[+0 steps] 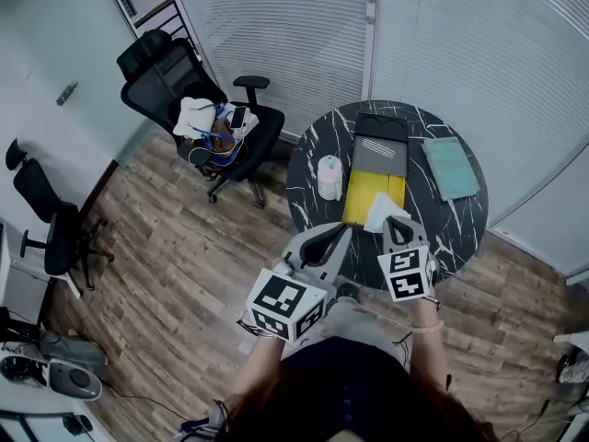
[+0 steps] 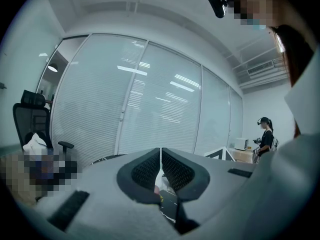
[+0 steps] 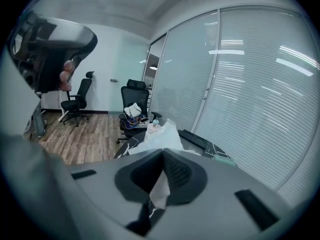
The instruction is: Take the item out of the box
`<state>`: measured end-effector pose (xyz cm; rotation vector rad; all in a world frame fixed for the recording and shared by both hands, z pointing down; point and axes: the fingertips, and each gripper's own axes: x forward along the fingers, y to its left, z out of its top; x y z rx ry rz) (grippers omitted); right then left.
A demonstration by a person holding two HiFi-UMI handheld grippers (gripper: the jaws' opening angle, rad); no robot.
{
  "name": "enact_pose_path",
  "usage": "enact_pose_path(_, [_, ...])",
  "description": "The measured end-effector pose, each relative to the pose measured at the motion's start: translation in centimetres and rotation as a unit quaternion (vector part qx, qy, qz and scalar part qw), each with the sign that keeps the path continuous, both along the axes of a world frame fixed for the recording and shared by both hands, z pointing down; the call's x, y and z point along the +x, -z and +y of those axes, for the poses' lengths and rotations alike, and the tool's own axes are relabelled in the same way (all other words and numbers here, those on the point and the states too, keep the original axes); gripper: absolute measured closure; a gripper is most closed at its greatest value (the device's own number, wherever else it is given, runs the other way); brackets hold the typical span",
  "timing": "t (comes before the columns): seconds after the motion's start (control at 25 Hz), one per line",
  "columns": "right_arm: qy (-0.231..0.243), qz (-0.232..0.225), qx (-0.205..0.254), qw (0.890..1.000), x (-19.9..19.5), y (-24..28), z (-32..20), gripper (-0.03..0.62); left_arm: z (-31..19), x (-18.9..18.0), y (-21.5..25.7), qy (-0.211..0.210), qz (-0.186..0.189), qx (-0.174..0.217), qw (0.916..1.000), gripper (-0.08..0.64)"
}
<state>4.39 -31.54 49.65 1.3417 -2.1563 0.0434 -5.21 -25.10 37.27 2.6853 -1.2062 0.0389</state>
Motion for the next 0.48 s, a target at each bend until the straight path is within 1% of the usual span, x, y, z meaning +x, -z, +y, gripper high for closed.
enact_pose_path(0.16, [-0.001, -0.005, 0.008, 1.0, -0.4, 0.7, 1.2, 0.568, 1.2, -0.3, 0.3, -0.001, 0.001, 0.003, 1.0, 0.532])
enact_pose_path(0.48, [0.001, 0.003, 0.024, 1.0, -0.5, 2.0, 3.9, 0.568, 4.1, -0.2, 0.3, -0.005, 0.001, 0.01, 0.9999, 0.532])
